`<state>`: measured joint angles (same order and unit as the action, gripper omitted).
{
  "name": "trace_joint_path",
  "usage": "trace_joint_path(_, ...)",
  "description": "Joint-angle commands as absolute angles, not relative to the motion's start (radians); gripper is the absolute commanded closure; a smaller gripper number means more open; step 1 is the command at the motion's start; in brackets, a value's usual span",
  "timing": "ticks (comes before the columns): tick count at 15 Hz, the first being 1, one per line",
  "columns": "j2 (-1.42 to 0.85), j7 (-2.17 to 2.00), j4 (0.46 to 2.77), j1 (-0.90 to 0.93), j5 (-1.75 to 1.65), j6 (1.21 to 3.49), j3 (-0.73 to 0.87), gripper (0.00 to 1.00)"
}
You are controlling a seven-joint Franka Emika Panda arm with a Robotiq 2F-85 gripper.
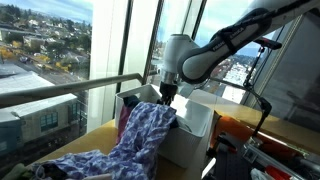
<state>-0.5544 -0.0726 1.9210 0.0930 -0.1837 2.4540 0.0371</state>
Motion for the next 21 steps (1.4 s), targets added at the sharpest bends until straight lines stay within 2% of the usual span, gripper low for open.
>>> trace_joint_path(1, -0.603, -0.08, 1.92, 0.099, -0.179, 2.434, 0.032, 0.0)
trace_joint_path(7, -0.731, -0.107, 1.887, 0.124, -0.178, 2.436, 0.034, 0.0)
trace_joint_path(8, -0.741, -0.109, 1.882, 0.124, -0.174, 2.437, 0.034, 0.25)
trace_joint_path(9, -0.747, -0.11, 1.879, 0.123, -0.174, 2.442, 0.035, 0.28)
trace_joint_path(11, -0.737, -0.108, 1.878, 0.118, -0.165, 2.442, 0.034, 0.4)
trace_joint_path(17, -0.655, -0.102, 1.912, 0.109, -0.151, 2.443, 0.034, 0.87)
trace_joint_path(19, -0.616, -0.102, 1.93, 0.107, -0.153, 2.441, 0.036, 0.98)
trace_joint_path(21, -0.574, -0.099, 1.944, 0.103, -0.154, 2.44, 0.036, 0.95)
